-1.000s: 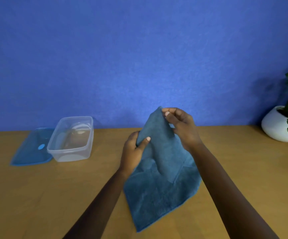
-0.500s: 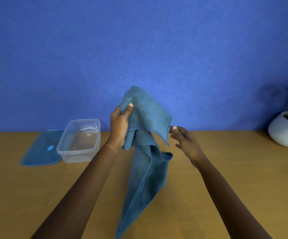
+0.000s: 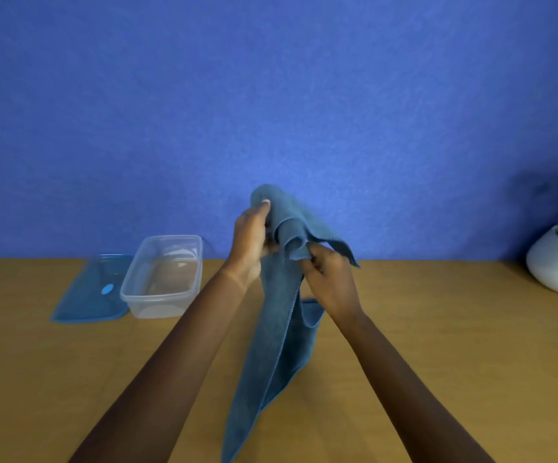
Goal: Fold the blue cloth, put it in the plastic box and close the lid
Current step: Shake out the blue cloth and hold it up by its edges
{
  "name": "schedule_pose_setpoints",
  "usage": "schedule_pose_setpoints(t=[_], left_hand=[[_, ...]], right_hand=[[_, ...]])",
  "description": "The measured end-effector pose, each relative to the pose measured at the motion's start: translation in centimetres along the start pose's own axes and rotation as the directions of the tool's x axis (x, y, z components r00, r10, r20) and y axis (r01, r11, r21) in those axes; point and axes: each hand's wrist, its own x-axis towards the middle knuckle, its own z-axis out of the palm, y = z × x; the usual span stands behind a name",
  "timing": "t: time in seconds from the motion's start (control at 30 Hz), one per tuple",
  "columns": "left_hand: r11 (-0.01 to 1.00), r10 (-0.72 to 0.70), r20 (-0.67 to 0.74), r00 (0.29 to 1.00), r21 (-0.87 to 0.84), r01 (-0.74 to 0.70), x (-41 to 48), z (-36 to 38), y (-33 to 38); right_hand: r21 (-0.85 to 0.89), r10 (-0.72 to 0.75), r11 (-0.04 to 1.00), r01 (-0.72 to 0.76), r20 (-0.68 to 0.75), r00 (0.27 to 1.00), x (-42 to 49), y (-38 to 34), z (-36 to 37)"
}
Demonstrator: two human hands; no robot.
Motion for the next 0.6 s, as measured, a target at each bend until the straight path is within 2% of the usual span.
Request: schedule_pose_setpoints(t=[0.03,0.1,0.17,0.2,0.27,0.37,0.43,0.5,0.6], left_hand=[[0.999,-0.009,0.063,0.998,0.031,0.007,-0.1,0.1,-0.3],[0.993,0.002,0.126,0.992,0.113,-0.017,-0.3,0.3,-1.0],[0.984,0.052,0.139,0.989,0.159,-0.075,-0.5,0.6,-1.7],[0.975,0.076,0.146,0.986,0.195,-0.103,-0.7,0.7,-1.9],[0.909,0.149,0.174,0.973,0.364,-0.204,-0.9,0.6,-2.1],[0.66,0.315,0.229,0.921,0.644,-0.386,-1.1,0.1,-2.5],[0.532,0.407,0.209,0.889,0.736,-0.418,-1.3,0.0,-2.7],[0.48,0.469,0.172,0.866,0.774,-0.414,-1.5,-0.1,-2.8],[0.477,0.541,0.164,0.825,0.748,-0.462,-1.6,-0.4,-2.4]], right_hand=[[0.033,0.034,0.999,-0.033,-0.035,0.999,0.4,-0.3,0.0],[0.232,0.169,0.96,-0.153,-0.05,0.984,1.4,-0.9,0.0],[0.483,0.329,0.819,-0.31,0.047,0.943,2.2,-1.5,0.0],[0.548,0.379,0.749,-0.372,0.106,0.919,2.5,-1.6,-0.1],[0.582,0.398,0.703,-0.409,0.155,0.904,2.8,-1.5,-0.4],[0.578,0.377,0.701,-0.418,0.198,0.905,3.3,-1.7,-0.8],[0.568,0.366,0.714,-0.409,0.195,0.91,3.4,-2.0,-1.0],[0.553,0.355,0.735,-0.393,0.18,0.917,3.4,-2.5,-1.2],[0.54,0.351,0.753,-0.375,0.151,0.924,3.6,-2.8,-1.4]])
